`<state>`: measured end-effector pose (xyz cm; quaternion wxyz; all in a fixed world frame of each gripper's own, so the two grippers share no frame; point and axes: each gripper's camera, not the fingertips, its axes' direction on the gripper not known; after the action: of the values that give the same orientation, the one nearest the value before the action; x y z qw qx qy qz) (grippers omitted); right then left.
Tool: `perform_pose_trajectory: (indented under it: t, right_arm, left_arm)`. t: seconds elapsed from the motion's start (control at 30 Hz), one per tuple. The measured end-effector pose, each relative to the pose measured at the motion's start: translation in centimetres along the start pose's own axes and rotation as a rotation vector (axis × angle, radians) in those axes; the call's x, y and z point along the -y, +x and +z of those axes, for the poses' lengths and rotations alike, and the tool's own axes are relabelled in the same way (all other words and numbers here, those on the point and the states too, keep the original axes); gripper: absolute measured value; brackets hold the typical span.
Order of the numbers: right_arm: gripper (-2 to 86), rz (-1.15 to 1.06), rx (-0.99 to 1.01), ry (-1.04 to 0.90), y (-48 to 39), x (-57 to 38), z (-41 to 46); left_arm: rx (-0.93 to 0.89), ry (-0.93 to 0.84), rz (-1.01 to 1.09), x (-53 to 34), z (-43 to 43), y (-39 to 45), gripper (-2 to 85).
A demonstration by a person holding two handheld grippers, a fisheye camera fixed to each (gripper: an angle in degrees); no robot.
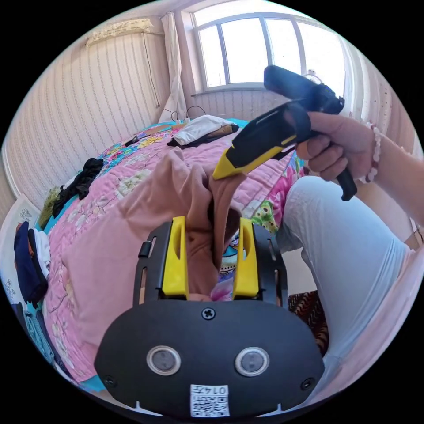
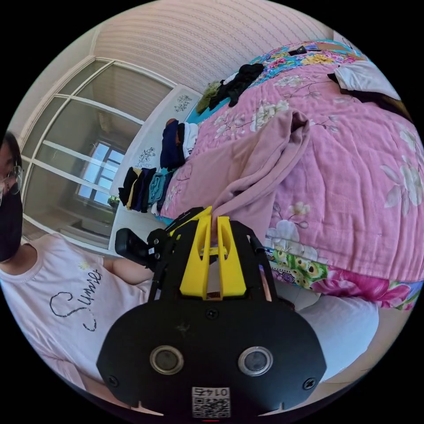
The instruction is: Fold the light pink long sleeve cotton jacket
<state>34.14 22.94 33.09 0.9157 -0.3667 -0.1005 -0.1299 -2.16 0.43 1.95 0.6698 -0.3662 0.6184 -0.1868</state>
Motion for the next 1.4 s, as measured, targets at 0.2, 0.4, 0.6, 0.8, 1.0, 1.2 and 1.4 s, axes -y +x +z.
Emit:
perform_pose_trajectory:
  t: [0.2, 0.4, 0.6, 0.8, 1.0, 1.2, 1.4]
  right_arm:
    - [2.6, -0.017, 0.013, -0.044, 1.2, -0.4, 0.7]
    - [8.2, 0.028, -0.103, 0.062, 1.5, -1.4, -2.0]
    - [19.8, 0.294, 0.01, 0.314, 8.4, -0.9, -4.7]
    - [12.3, 0.459, 0.143, 0.209, 11.2, 3.9, -1.6]
    - [6.4, 0.362, 0.027, 0.098, 9.4, 2.6, -4.0]
    - [5.9, 0.357, 0.029, 0.145, 7.8, -2.8, -10.1]
    - [5.7, 0.271, -0.028, 0.025, 3.6, 0.7, -9.3]
  left_arm:
    - [-0.017, -0.015, -0.041, 2.0, 1.3, 0.0, 6.8]
    - [-0.087, -0.092, -0.129, 3.7, 0.3, -1.6, 4.9]
    - [-0.054, -0.132, -0.131, 4.8, -2.9, -1.3, 4.9]
    - [-0.105, -0.198, -0.131, 5.8, -5.5, -0.9, 4.9]
    - [-0.277, -0.191, -0.172, 5.6, -8.4, -2.6, 4.9]
    - [-0.572, -0.122, -0.153, 5.9, -10.2, -3.6, 5.0]
    - [-0.523, -0.144, -0.168, 5.1, -11.9, -7.7, 5.0]
